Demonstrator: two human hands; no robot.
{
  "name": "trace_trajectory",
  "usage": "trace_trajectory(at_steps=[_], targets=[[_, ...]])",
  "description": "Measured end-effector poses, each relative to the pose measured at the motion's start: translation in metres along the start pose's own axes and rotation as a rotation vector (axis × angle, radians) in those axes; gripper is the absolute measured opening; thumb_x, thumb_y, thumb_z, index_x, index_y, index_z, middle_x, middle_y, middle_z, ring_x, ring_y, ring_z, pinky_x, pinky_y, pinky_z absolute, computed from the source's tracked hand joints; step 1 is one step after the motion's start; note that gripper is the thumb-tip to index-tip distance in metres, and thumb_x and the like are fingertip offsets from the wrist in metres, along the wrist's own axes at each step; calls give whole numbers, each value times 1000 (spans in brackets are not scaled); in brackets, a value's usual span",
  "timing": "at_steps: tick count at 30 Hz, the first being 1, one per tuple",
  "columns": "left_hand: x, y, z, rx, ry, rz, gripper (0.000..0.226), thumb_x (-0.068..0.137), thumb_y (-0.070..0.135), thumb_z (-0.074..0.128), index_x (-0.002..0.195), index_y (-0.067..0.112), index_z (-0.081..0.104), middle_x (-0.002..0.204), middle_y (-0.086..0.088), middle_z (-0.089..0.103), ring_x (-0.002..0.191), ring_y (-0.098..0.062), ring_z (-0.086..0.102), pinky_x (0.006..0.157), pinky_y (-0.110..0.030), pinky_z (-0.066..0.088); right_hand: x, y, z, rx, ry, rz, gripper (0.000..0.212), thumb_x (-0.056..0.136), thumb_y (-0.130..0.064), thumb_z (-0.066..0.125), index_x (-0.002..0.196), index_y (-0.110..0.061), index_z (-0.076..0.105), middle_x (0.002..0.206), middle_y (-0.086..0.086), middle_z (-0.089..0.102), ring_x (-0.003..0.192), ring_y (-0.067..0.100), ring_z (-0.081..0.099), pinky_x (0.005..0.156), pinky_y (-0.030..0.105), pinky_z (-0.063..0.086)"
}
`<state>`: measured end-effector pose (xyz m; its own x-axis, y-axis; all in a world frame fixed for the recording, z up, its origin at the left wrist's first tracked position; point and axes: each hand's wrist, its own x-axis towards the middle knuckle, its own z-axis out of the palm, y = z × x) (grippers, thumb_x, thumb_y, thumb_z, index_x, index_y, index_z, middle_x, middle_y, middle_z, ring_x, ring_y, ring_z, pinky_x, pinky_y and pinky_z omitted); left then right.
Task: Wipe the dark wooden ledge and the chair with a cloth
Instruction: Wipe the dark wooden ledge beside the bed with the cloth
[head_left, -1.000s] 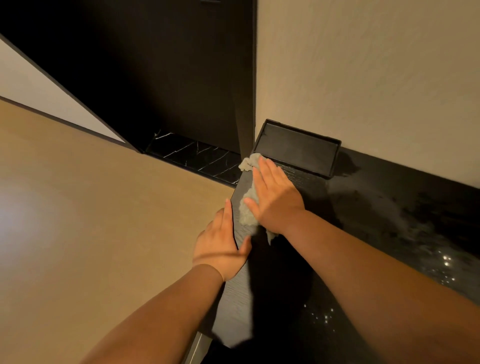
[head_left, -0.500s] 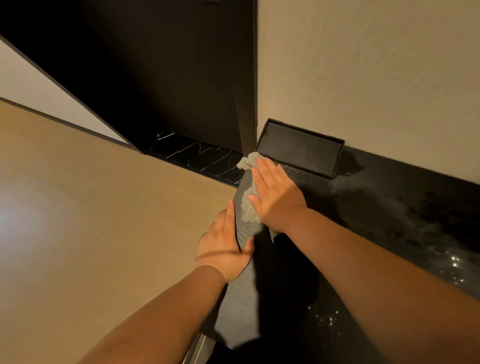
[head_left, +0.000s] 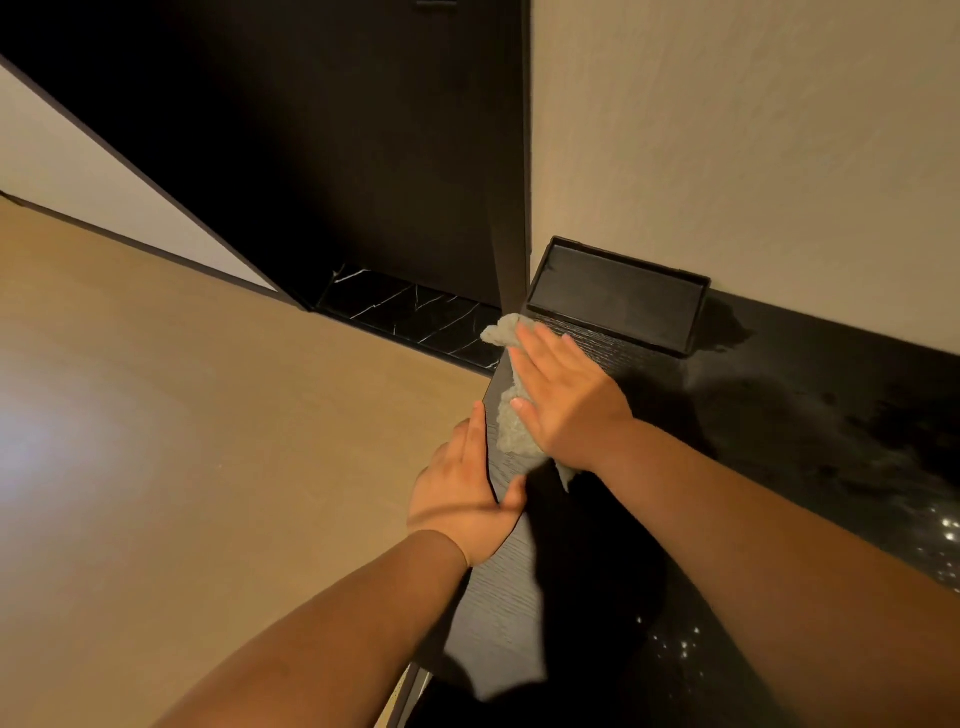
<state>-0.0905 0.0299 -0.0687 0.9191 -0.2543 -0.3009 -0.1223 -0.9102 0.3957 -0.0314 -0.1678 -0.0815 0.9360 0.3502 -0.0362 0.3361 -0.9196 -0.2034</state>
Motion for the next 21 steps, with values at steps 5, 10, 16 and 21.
trace_trajectory(at_steps=[5,10,16,21], targets=[[-1,1,1,-4,9,2,102,89,62,52,166,28,-4,158,7,34,135,-17,47,102,-39,49,-34,8,-3,-23,-78,-206,66,101,-43,47,158,-11,36,170,9,22,158,28,18,128,49,20],[0,2,2,11,-5,-19,100,93,61,51,167,28,-8,166,7,26,143,-17,40,107,-37,46,2,19,-13,-23,-112,-52,65,108,-44,32,164,-14,20,174,5,4,160,27,-2,130,48,7],[1,1,2,-23,-32,-38,104,91,62,55,167,25,-4,169,2,24,146,-21,40,113,-36,40,-33,-11,5,57,-3,-110,60,104,-40,42,158,-14,39,171,3,22,160,28,10,129,49,14],[0,-5,3,-52,6,22,104,90,64,56,168,23,2,166,-1,31,141,-22,45,108,-39,46,-26,-2,-1,-27,-25,-116,58,105,-38,39,158,-16,39,170,4,25,159,30,14,128,51,17]])
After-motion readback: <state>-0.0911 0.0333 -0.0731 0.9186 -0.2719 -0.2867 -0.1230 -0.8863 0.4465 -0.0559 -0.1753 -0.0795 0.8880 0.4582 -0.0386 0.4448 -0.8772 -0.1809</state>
